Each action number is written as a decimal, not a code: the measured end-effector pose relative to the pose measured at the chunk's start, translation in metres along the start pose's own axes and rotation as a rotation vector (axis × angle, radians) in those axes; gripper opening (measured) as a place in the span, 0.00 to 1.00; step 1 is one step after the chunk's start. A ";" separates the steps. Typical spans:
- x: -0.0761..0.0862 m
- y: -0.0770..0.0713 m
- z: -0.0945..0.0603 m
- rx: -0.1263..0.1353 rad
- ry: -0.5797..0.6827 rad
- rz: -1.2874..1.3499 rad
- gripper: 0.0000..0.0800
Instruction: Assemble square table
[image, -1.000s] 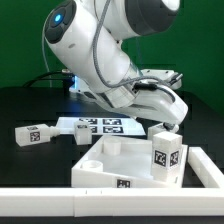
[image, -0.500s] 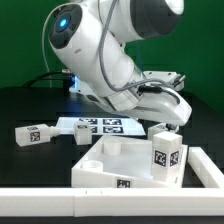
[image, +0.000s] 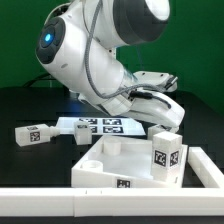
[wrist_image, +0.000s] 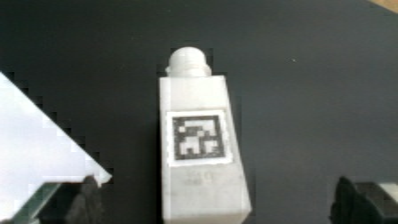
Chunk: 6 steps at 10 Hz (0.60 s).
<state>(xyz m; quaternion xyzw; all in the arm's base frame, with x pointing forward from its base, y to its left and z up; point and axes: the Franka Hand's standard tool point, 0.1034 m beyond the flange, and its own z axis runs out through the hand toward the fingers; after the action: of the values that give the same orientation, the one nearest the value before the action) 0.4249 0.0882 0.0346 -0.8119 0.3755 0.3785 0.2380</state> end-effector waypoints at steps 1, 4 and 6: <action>0.000 0.001 0.001 0.000 -0.001 0.001 0.81; -0.002 0.006 0.013 -0.015 -0.094 0.039 0.81; 0.001 0.005 0.021 -0.023 -0.077 0.047 0.81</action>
Offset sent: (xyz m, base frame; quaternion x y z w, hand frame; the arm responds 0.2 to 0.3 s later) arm 0.0022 0.0165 -0.0006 -0.0070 -0.1250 0.0407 0.9913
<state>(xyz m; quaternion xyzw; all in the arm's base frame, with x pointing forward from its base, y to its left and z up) 0.4127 0.0990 0.0203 -0.7902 0.3809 0.4192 0.2340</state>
